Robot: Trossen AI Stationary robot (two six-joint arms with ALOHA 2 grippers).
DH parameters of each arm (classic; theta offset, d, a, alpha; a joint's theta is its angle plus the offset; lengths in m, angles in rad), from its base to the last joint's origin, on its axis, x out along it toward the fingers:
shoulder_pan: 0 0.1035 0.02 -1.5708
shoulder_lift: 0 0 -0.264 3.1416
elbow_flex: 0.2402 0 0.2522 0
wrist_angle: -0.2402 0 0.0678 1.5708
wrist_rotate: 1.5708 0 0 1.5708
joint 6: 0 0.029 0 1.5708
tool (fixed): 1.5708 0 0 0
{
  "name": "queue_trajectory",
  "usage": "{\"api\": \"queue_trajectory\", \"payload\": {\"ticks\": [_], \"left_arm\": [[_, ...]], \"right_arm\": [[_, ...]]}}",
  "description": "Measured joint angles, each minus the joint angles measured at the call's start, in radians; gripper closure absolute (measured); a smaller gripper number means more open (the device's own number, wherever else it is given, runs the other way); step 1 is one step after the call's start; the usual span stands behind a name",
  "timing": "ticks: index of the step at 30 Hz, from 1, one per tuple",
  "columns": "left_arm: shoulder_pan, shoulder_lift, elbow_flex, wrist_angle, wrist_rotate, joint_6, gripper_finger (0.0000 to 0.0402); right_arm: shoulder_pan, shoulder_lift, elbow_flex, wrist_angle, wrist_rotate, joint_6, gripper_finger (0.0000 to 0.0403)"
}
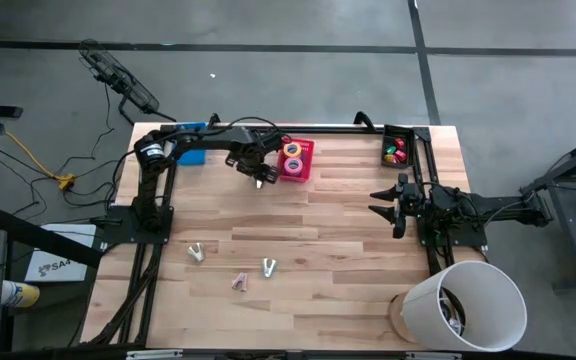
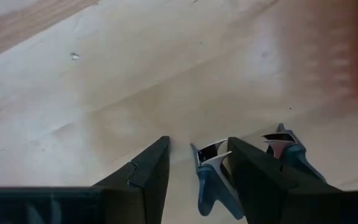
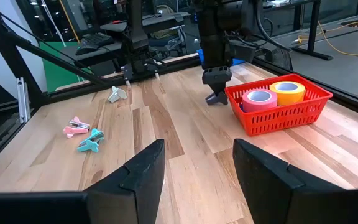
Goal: Pick and place Stapler, Stapler remover, tape
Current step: Put the black staple remover into the blue bin
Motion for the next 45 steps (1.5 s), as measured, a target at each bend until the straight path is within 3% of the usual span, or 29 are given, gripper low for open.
{"api": "queue_trajectory", "payload": {"ticks": [4,13,21,30,38,45], "left_arm": [[0.0,0.0,0.0,-0.003,0.004,0.002,0.0261],[0.0,0.0,0.0,-0.011,0.032,0.051,0.0358],[0.01,-0.053,-0.005,-0.106,0.04,0.114,0.0358],[0.077,-0.217,-0.002,-0.287,-0.118,0.174,0.0356],[0.243,-0.344,-0.001,-0.414,-0.296,0.214,0.0354],[0.405,-0.382,-0.001,-0.429,-0.328,0.238,0.0354]], "right_arm": [[0.0,0.0,0.0,0.0,0.0,0.0,0.0222],[0.0,0.0,0.0,0.0,0.0,0.0,0.0221],[0.0,0.0,0.0,0.0,0.0,0.0,0.0222],[0.0,0.0,0.0,0.0,0.0,0.0,0.0222],[0.0,0.0,0.0,0.0,0.0,0.0,0.0222],[0.0,0.0,0.0,0.0,0.0,0.0,0.0222]]}}
